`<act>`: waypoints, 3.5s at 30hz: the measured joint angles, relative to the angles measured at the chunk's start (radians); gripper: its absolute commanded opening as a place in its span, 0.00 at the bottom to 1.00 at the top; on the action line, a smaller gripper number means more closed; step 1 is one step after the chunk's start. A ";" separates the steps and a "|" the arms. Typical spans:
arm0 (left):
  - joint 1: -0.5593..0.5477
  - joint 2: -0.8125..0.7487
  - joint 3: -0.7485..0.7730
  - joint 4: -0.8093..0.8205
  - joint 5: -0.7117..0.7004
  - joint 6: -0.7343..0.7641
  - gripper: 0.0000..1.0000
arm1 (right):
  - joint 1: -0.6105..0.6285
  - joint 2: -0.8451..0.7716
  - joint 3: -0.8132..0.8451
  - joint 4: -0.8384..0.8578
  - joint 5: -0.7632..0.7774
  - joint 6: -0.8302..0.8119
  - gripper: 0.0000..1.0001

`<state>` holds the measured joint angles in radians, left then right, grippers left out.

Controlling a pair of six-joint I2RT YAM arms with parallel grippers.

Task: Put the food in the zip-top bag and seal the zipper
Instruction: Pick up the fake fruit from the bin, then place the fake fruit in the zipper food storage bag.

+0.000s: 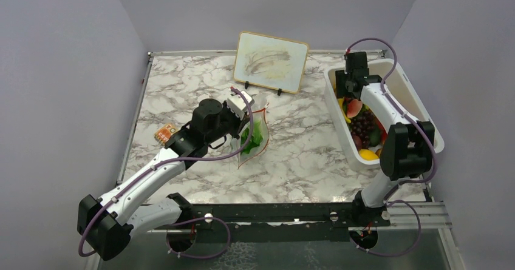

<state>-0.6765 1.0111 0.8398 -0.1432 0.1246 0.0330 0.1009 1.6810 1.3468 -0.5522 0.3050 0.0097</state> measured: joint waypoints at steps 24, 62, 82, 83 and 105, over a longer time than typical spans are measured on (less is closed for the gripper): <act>0.000 -0.034 0.000 -0.004 -0.003 0.010 0.00 | 0.000 0.099 -0.018 0.026 0.162 -0.015 0.58; 0.000 -0.030 -0.001 -0.003 0.003 0.003 0.00 | 0.000 0.106 -0.017 0.008 0.202 0.013 0.22; 0.000 -0.007 0.000 0.023 0.002 -0.113 0.00 | 0.018 -0.185 -0.032 -0.018 0.079 0.024 0.10; 0.000 -0.002 0.002 0.022 -0.001 -0.127 0.00 | 0.023 -0.204 -0.032 -0.015 0.060 0.024 0.10; 0.000 0.182 0.163 -0.011 -0.076 -0.301 0.00 | 0.190 -0.601 -0.243 0.238 -0.692 0.247 0.07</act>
<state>-0.6762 1.1927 1.0027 -0.1543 0.0483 -0.2684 0.2913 1.0798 1.1038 -0.3145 -0.3866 0.2569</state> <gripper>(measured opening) 0.012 0.206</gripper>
